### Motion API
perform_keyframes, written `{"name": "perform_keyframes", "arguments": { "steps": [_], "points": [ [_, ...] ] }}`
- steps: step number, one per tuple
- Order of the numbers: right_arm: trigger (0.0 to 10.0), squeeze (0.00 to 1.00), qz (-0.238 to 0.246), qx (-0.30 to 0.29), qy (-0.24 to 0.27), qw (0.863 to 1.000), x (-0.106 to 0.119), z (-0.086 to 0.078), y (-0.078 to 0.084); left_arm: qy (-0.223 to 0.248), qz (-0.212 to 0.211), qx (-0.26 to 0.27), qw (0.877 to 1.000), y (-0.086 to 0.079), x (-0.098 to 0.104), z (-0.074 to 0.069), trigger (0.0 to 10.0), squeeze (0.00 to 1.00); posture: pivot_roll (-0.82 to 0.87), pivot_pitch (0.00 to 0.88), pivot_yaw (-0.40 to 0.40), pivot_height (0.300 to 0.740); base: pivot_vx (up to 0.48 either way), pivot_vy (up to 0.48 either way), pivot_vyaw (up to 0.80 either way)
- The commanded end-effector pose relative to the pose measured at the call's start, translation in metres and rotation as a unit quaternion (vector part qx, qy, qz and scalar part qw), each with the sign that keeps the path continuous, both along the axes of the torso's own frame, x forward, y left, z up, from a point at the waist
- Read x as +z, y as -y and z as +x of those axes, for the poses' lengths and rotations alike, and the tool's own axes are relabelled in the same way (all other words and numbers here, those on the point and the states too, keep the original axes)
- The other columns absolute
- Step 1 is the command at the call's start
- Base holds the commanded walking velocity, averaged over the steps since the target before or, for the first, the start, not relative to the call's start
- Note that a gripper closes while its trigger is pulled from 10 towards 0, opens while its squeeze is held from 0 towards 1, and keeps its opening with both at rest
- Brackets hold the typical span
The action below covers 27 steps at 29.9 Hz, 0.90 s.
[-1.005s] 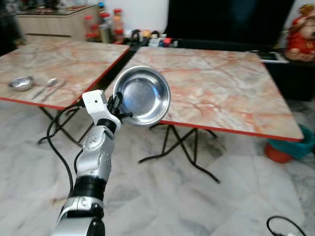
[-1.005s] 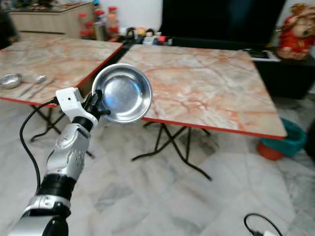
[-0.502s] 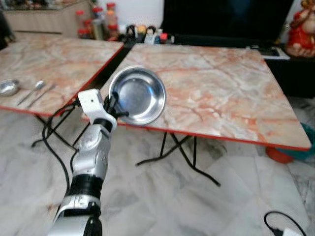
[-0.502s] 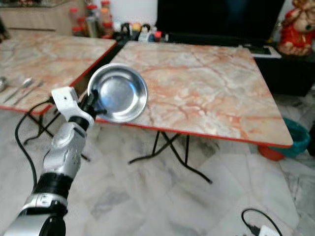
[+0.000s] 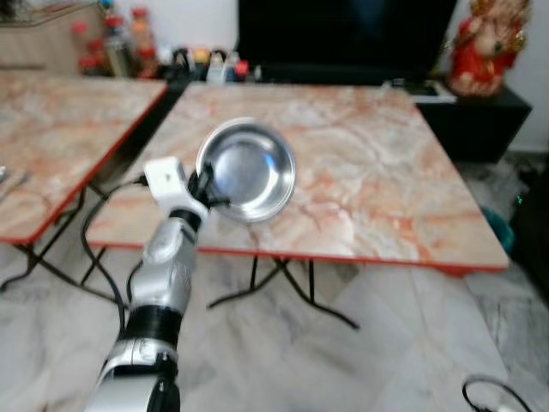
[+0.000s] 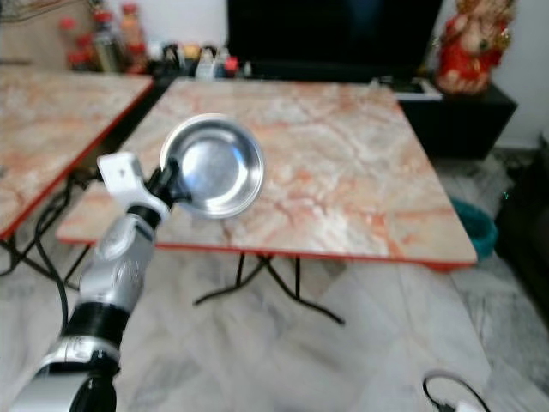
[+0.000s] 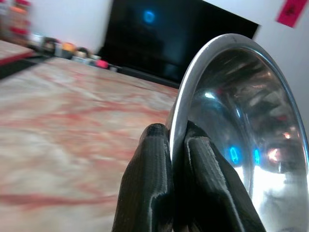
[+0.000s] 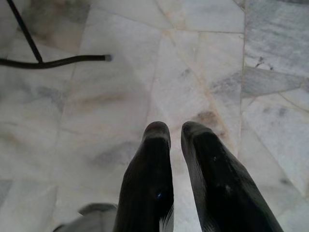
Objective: Setting the table
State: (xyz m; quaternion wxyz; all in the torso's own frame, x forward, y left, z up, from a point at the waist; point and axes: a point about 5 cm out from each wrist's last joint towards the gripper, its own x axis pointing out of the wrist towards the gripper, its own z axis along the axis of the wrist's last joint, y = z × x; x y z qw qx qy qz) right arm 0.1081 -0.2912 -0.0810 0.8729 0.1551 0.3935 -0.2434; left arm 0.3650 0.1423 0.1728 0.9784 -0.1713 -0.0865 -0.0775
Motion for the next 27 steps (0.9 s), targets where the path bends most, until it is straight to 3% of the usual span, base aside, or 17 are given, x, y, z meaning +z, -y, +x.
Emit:
{"name": "perform_keyframes", "arguments": {
  "steps": [1,20,27],
  "points": [
    [10.0,0.00,-0.007,-0.006,0.000,1.000,0.002,-0.001,0.005,0.007,-0.007,-0.021,1.000,0.009,0.006,0.002,10.0,0.00,0.03,0.000,-0.031,0.740,0.300,0.000,0.00],
    [10.0,0.00,-0.006,-0.004,-0.003,1.000,0.002,0.000,0.005,-0.003,0.000,-0.053,0.999,0.015,0.002,-0.001,10.0,0.00,0.03,0.000,-0.030,0.740,0.291,0.000,0.00],
    [10.0,0.00,-0.005,-0.003,-0.004,1.000,0.002,0.000,0.005,-0.051,0.014,-0.107,0.993,0.030,-0.012,-0.004,10.0,0.00,0.03,0.000,-0.029,0.740,0.078,0.000,0.00]
  ]
}}
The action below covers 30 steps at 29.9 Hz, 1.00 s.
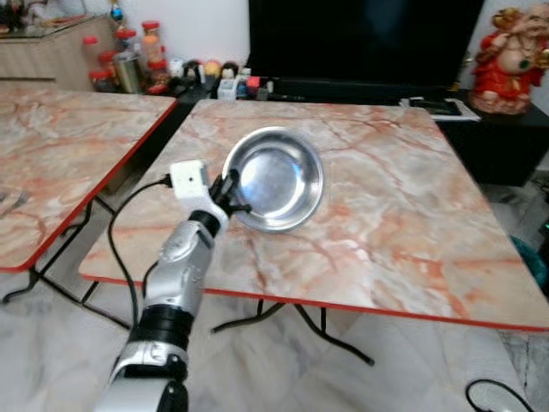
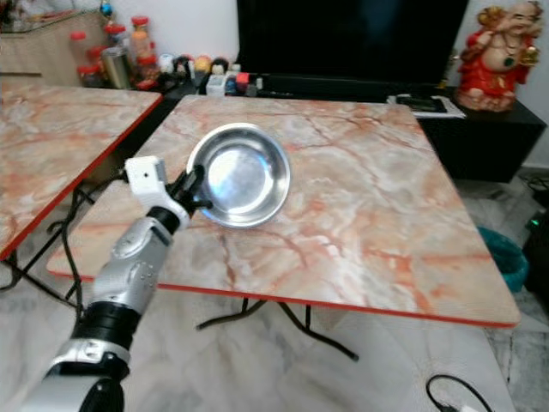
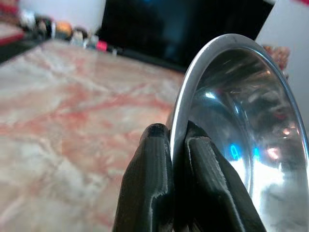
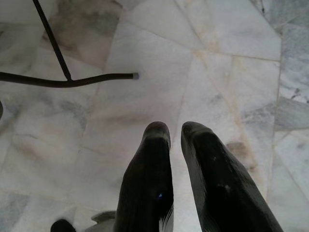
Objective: Setting the table
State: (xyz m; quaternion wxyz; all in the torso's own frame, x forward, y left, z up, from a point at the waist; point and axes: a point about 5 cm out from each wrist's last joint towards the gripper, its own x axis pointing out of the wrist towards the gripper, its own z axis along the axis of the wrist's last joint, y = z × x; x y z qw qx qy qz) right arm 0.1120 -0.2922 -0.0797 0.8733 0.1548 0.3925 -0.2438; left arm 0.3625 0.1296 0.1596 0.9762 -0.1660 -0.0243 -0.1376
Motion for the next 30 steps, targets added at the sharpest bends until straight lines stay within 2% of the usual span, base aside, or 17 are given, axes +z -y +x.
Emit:
{"name": "perform_keyframes", "arguments": {
  "steps": [1,4,8,10,15,18,22,26,30],
  "points": [
    [10.0,0.00,-0.004,-0.002,-0.005,1.000,0.000,-0.004,0.003,-0.013,-0.008,-0.050,0.999,0.021,-0.002,-0.003,10.0,0.00,0.03,0.000,-0.027,0.740,0.000,0.000,0.00],
    [10.0,0.00,-0.003,-0.002,-0.005,1.000,0.000,-0.004,0.003,-0.029,-0.023,-0.070,0.997,0.027,-0.006,-0.006,10.0,0.00,0.03,0.000,-0.025,0.740,0.000,0.000,0.00],
    [10.0,0.00,-0.003,0.000,-0.007,1.000,0.000,-0.004,0.003,-0.100,-0.108,-0.073,0.986,0.044,-0.017,-0.011,10.0,0.00,0.04,0.000,-0.024,0.740,0.000,0.000,0.00],
    [10.0,0.00,-0.002,0.000,-0.007,1.000,0.000,-0.004,0.003,-0.122,-0.104,-0.069,0.985,0.048,-0.021,-0.011,10.0,0.00,0.03,0.000,-0.023,0.740,0.000,0.000,0.00],
    [10.0,0.00,-0.001,0.000,-0.007,1.000,0.000,-0.004,0.003,-0.177,-0.136,-0.068,0.972,0.061,-0.024,-0.012,10.0,0.00,0.04,0.000,-0.020,0.740,0.000,0.000,0.00],
    [10.0,0.00,-0.001,0.000,-0.007,1.000,0.000,-0.004,0.002,-0.181,-0.138,-0.069,0.971,0.061,-0.024,-0.013,10.0,0.00,0.04,0.000,-0.020,0.740,0.000,0.000,0.00],
    [10.0,0.00,0.001,0.002,-0.007,1.000,-0.001,-0.004,0.002,-0.205,-0.140,-0.023,0.968,0.057,-0.021,-0.002,10.0,0.00,0.03,0.000,-0.015,0.740,0.000,0.000,0.00],
    [10.0,0.00,0.001,0.002,-0.007,1.000,-0.001,-0.005,0.002,-0.210,-0.137,-0.015,0.968,0.057,-0.020,0.003,10.0,0.00,0.03,0.000,-0.014,0.740,0.000,0.000,0.00],
    [10.0,0.00,0.001,0.003,-0.007,1.000,-0.001,-0.005,0.002,-0.239,-0.145,-0.008,0.960,0.059,-0.025,0.006,10.0,0.00,0.03,0.000,-0.013,0.740,0.000,0.000,0.00]
  ]
}}
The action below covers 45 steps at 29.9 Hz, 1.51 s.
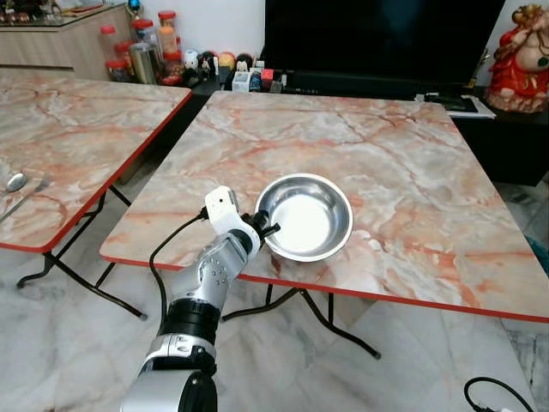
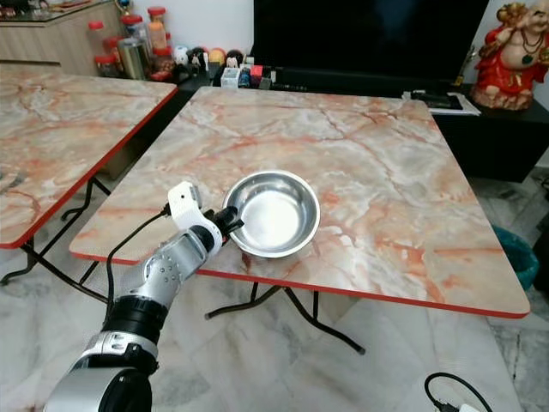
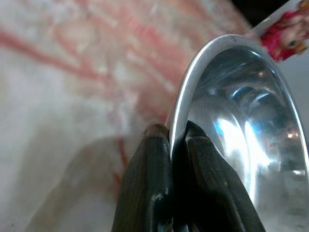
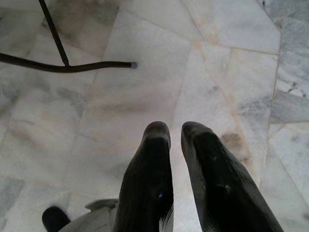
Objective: Setting the table
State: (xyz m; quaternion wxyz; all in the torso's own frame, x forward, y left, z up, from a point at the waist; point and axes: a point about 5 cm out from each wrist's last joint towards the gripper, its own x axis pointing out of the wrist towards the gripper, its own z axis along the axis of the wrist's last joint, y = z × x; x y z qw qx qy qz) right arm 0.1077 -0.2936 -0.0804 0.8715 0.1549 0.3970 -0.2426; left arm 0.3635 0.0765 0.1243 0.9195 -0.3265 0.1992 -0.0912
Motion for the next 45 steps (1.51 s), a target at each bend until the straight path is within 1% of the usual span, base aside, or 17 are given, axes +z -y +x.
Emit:
{"name": "perform_keyframes", "arguments": {
  "steps": [1,6,9,10,18,45],
  "points": [
    [10.0,0.00,-0.001,0.001,-0.002,1.000,0.000,-0.001,0.000,0.000,-0.022,-0.001,1.000,0.008,0.010,0.005,10.0,0.00,0.03,0.000,-0.012,0.740,0.000,0.000,0.00],
    [10.0,0.00,0.000,0.000,-0.002,1.000,0.000,-0.001,0.001,-0.021,-0.042,0.000,0.999,0.013,0.008,0.008,10.0,0.00,0.03,0.000,-0.012,0.740,0.000,0.000,0.00],
    [10.0,0.00,0.000,-0.001,-0.002,1.000,0.000,-0.001,0.001,-0.024,-0.047,0.000,0.999,0.015,0.009,0.009,10.0,0.00,0.03,0.000,-0.012,0.740,0.000,0.000,0.00],
    [10.0,0.00,-0.001,-0.001,-0.002,1.000,0.000,0.000,0.001,-0.027,-0.055,-0.001,0.998,0.017,0.010,0.010,10.0,0.00,0.02,0.000,-0.011,0.740,0.000,0.000,0.00],
    [10.0,0.00,-0.001,-0.002,-0.001,1.000,0.000,0.001,0.001,-0.034,-0.060,0.000,0.998,0.021,0.011,0.013,10.0,0.00,0.02,0.000,-0.008,0.740,0.000,0.000,0.00],
    [10.0,0.00,-0.001,-0.002,-0.001,1.000,0.000,0.001,0.001,-0.034,-0.060,0.000,0.998,0.021,0.011,0.013,10.0,0.00,0.02,0.000,-0.008,0.740,0.000,0.000,0.00]
  ]
}}
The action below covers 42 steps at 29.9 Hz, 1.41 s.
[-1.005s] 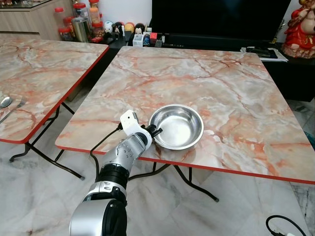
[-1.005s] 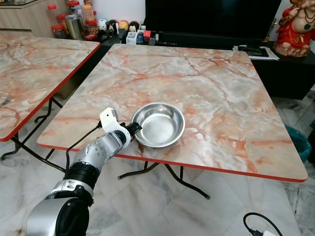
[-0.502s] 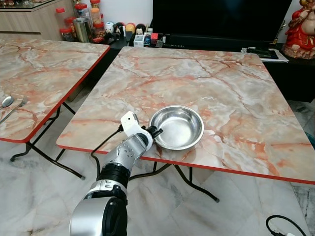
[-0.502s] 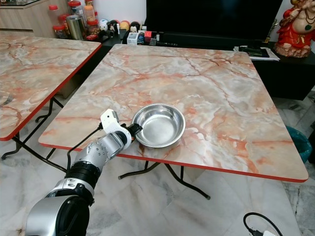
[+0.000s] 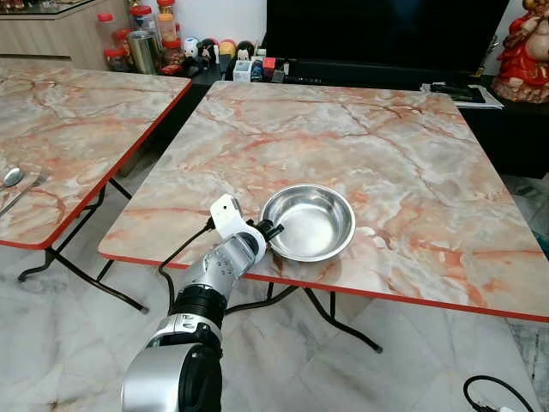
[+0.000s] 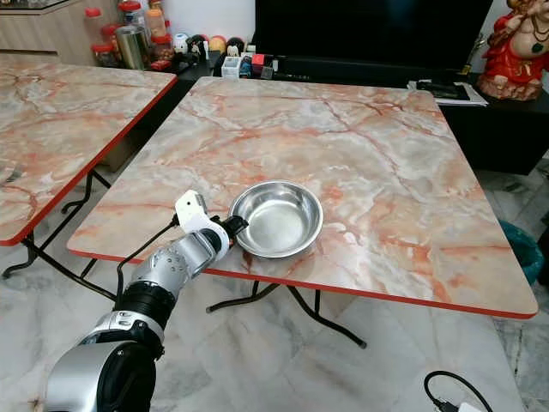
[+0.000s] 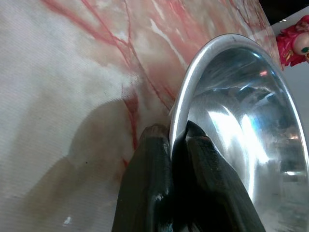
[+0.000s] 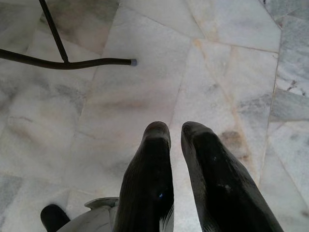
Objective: Setting the table
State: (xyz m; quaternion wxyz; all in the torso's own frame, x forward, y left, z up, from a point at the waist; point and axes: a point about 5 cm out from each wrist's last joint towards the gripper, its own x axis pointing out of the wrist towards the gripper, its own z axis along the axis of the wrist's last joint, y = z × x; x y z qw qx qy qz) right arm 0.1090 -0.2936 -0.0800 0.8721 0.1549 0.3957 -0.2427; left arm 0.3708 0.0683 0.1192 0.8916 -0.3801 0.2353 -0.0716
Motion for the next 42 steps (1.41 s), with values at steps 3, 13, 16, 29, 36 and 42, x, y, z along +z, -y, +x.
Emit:
{"name": "perform_keyframes", "arguments": {
  "steps": [3,13,16,29,36,42],
  "points": [
    [10.0,0.00,0.000,-0.002,-0.003,1.000,0.000,-0.001,0.001,0.016,-0.011,-0.013,1.000,0.014,0.016,0.006,10.0,0.00,0.02,0.000,-0.008,0.740,0.000,0.000,0.00],
    [10.0,0.00,0.002,-0.005,-0.001,1.000,0.000,0.000,0.000,0.076,0.093,-0.078,0.990,0.034,0.027,0.007,10.0,0.00,0.03,0.001,0.001,0.740,0.000,0.000,0.00],
    [10.0,0.00,0.002,-0.005,-0.002,1.000,-0.001,0.000,-0.001,0.079,0.099,-0.079,0.989,0.033,0.026,0.008,10.0,0.00,0.02,0.000,0.001,0.740,0.000,0.000,0.00],
    [10.0,0.00,0.001,-0.004,-0.001,1.000,-0.001,-0.001,-0.001,0.034,0.038,-0.065,0.997,0.034,0.020,0.006,10.0,0.00,0.02,0.000,0.002,0.740,0.000,0.000,0.00],
    [10.0,0.00,0.002,-0.004,-0.001,1.000,-0.001,-0.001,-0.001,0.028,0.036,-0.064,0.997,0.036,0.018,0.006,10.0,0.00,0.02,0.000,0.002,0.740,0.000,0.000,0.00],
    [10.0,0.00,0.002,-0.004,-0.001,1.000,-0.001,-0.001,-0.001,0.025,0.040,-0.063,0.997,0.034,0.018,0.006,10.0,0.96,0.02,0.000,0.002,0.740,0.000,0.000,0.00]
  ]
}}
